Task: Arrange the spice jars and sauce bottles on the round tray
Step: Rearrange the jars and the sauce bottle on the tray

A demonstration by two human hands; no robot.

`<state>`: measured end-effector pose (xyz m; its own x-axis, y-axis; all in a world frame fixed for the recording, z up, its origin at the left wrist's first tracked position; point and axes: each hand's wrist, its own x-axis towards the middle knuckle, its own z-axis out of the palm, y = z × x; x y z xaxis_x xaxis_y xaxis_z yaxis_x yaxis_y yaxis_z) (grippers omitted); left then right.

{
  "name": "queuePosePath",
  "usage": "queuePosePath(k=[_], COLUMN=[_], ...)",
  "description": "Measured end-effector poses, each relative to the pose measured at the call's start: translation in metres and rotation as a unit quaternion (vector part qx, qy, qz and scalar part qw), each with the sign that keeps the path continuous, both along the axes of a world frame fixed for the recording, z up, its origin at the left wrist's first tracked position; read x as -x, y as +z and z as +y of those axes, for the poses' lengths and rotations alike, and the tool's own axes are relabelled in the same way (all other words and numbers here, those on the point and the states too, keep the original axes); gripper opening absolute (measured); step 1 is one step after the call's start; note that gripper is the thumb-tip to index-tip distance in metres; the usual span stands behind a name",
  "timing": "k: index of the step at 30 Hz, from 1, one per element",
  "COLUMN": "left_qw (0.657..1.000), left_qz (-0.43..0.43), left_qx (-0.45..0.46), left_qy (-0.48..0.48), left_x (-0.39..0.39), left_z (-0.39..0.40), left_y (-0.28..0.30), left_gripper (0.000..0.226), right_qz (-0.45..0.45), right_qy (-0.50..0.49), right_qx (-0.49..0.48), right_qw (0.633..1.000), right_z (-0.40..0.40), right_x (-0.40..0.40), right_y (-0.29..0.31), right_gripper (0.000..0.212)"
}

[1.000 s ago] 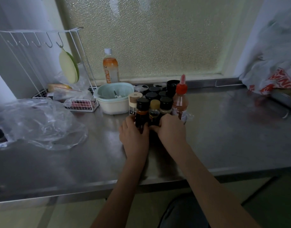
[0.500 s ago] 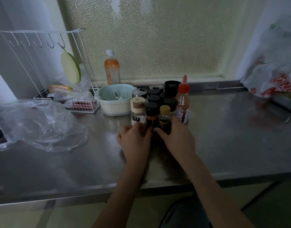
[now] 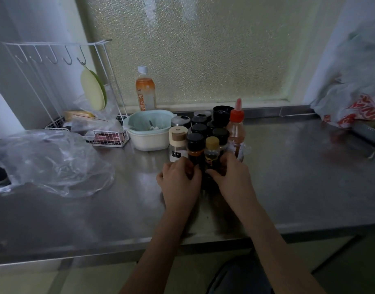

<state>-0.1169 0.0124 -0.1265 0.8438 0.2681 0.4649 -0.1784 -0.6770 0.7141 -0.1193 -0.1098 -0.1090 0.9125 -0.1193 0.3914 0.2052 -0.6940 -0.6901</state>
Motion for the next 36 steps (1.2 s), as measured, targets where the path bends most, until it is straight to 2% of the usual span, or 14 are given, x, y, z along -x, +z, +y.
queuePosePath(k=[3,5,7,9,12,16,19,30,36], left_qw=[0.994,0.992,0.998,0.996,0.993,0.963,0.953,0.955,0.964], left_qz=[-0.063,-0.047,0.040,0.075,0.058,0.043,0.047,0.047,0.008], left_qx=[0.074,0.102,0.045,-0.010,-0.034,-0.217,-0.265,-0.274,-0.242], left_qy=[0.049,0.060,0.011,-0.045,-0.094,-0.151,-0.140,-0.101,-0.111], left_x=[0.002,0.001,0.001,0.003,0.001,-0.020,-0.048,-0.148,-0.163], left_z=[0.007,0.011,0.010,0.005,0.005,0.006,-0.001,-0.010,-0.002], left_y=[0.001,0.000,-0.004,-0.009,-0.008,-0.002,0.004,0.002,-0.010], left_gripper=[0.023,0.020,0.016,0.017,0.027,0.031,0.032,0.034,0.032], right_qz=[-0.049,-0.045,-0.027,-0.035,-0.041,-0.038,-0.025,-0.014,-0.063], right_qy=[-0.031,-0.009,0.025,0.022,0.010,0.016,0.019,0.023,0.040], right_qx=[-0.005,0.015,0.039,0.050,0.069,0.082,0.104,0.104,0.058], right_qw=[0.998,0.999,0.999,0.998,0.997,0.996,0.994,0.994,0.996], right_z=[-0.013,-0.023,-0.026,-0.026,-0.029,-0.049,-0.056,-0.055,-0.055], right_x=[0.007,0.011,0.012,0.010,0.002,-0.022,-0.052,-0.153,-0.171], right_y=[-0.004,-0.009,-0.015,-0.017,-0.015,-0.013,-0.011,-0.007,-0.020], right_gripper=[0.027,0.021,0.016,0.010,0.005,0.003,0.002,0.004,0.002])
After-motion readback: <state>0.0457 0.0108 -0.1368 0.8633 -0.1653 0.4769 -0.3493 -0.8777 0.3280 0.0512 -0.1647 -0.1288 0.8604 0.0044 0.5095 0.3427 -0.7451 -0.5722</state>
